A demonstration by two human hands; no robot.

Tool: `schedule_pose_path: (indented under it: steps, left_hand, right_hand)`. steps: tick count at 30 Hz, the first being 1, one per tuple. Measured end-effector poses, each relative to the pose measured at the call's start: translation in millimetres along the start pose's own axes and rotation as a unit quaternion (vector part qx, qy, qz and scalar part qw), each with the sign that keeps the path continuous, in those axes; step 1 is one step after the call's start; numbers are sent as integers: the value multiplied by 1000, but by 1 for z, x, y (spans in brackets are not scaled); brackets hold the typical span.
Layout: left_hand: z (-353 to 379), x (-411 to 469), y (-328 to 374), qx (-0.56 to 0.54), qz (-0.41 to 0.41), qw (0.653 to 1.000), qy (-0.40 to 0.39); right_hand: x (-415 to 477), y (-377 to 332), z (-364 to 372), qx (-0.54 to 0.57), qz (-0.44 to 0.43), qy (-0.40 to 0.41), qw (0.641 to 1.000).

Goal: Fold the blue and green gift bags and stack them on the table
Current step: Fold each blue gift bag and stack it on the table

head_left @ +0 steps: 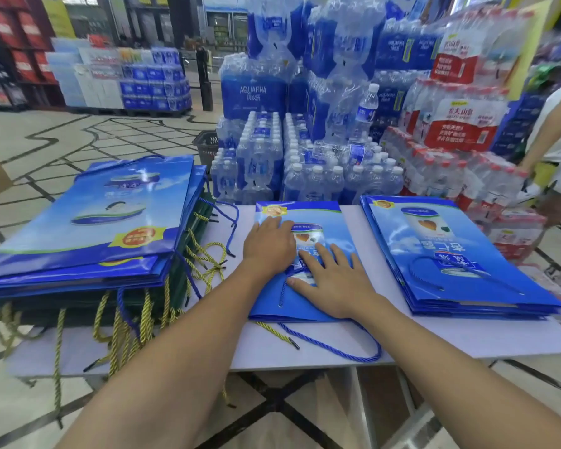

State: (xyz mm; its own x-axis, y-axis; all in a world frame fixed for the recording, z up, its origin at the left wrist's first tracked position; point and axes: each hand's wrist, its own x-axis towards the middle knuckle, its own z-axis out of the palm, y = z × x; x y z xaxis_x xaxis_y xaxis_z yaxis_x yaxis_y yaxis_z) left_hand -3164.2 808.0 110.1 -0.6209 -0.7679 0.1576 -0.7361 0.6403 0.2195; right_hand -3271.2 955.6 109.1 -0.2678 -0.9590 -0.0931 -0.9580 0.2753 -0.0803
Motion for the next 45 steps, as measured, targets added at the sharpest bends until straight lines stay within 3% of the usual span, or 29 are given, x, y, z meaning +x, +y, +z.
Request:
schedule_pose_path:
  steps: [6,11,21,26,30,33,36,40,45]
  left_hand:
    - [-37,-78,6,11,-31,999,-37]
    - [-50,-121,12,88,-73,992,-55]
    - [-72,-125,15,-123,-147,980,-59]
    - [-102,-116,17,-398,-130,908,0]
    - [-142,-103,32,-456,-73,886,40]
    - [-177,-88,42,-415,-13,909,32]
    - [-216,-82,55,-320,56,945,44]
    - [-259,-85,64,-189,127,970,82]
    - [-287,-87,56,-69,175,975,116]
  right_hand:
    - [-2,-1,-5,21,0,21,1000]
    - [-6,1,-3,92,9,122,988]
    - [-26,-3,-7,288,48,189,938]
    - [-23,-2,-14,339,63,209,915]
    - [-17,1,-48,321,39,182,928]
    - [-17,4,-101,218,-23,215,952]
    - [-11,9,-165,136,-83,322,933]
    - [1,25,-218,-18,-99,335,937]
    - [-8,36,-241,-98,-121,367,917]
